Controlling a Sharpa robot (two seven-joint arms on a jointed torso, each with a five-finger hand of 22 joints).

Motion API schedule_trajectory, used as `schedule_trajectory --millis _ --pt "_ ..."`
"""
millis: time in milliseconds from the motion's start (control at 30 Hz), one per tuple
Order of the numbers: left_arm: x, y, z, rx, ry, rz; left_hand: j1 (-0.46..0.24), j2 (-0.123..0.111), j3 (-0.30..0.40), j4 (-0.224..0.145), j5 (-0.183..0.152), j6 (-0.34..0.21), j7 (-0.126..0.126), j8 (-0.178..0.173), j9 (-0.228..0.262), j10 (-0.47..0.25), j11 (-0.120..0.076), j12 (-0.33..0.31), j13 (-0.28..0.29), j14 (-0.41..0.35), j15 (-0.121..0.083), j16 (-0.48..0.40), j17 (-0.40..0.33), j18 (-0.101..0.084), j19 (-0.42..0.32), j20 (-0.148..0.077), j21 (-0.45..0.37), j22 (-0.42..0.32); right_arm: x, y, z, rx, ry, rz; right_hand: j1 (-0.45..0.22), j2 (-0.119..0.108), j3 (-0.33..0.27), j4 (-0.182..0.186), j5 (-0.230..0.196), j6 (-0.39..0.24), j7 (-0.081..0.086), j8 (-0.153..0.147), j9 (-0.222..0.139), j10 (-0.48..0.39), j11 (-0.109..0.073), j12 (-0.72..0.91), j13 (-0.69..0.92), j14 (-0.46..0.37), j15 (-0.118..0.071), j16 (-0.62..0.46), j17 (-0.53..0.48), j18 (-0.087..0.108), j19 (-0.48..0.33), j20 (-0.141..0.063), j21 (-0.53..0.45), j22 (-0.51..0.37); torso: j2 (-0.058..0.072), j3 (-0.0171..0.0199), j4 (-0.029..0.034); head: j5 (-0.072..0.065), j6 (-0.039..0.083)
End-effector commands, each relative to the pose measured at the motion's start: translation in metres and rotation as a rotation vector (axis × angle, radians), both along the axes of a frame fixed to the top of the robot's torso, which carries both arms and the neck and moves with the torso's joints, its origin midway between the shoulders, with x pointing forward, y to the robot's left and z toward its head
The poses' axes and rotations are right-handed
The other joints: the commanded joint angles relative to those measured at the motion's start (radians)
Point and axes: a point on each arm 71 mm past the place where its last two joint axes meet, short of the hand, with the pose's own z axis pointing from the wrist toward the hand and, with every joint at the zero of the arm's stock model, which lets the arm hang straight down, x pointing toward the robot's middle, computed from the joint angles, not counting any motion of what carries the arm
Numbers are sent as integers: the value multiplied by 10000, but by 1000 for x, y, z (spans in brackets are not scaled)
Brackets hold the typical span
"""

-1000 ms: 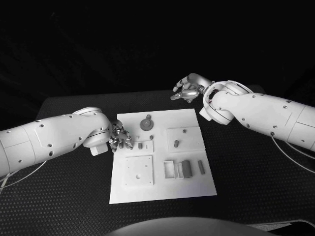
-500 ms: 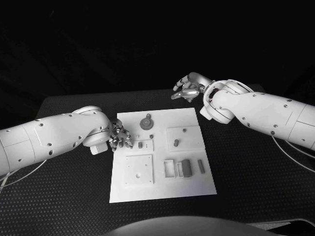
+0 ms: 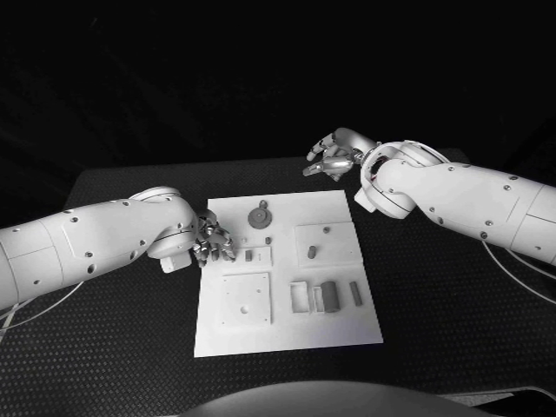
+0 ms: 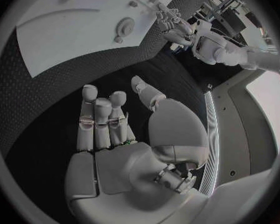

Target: Assemble the parts on the task board

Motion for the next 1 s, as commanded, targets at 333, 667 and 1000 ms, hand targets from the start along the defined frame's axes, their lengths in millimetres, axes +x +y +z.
schedule_trajectory --millis 333,667,1000 --pt "-2 0 -1 17 124 -88 140 82 36 -1 70 44 15 191 213 154 -103 -56 0 86 -180 75 12 -137 53 -58 57 19 -1 1 -1 -52 79 102 -84 18 13 50 63 -5 70 45 -11 -27 42 37 -14 -72 19 63 -13 162 -29 43 -62 136 1 10 -9 31 -9" --pt "-1 1 -1 26 90 -29 135 83 32 1 70 42 16 186 210 156 -103 -63 3 82 -182 80 11 -138 52 -59 58 23 -1 1 -1 -46 71 91 -83 17 13 49 63 -8 70 44 -11 -28 42 39 -16 -74 19 65 -16 162 -30 43 -63 137 3 15 -6 60 16" --pt "-2 0 -2 82 274 -211 61 -50 -31 12 69 7 33 151 194 130 -86 -109 11 56 -172 92 4 -138 35 -53 56 38 -1 1 -1 -44 69 91 -86 13 12 50 63 -12 71 43 -12 -31 43 39 -18 -77 20 65 -18 162 -33 44 -65 138 9 15 -15 76 9"
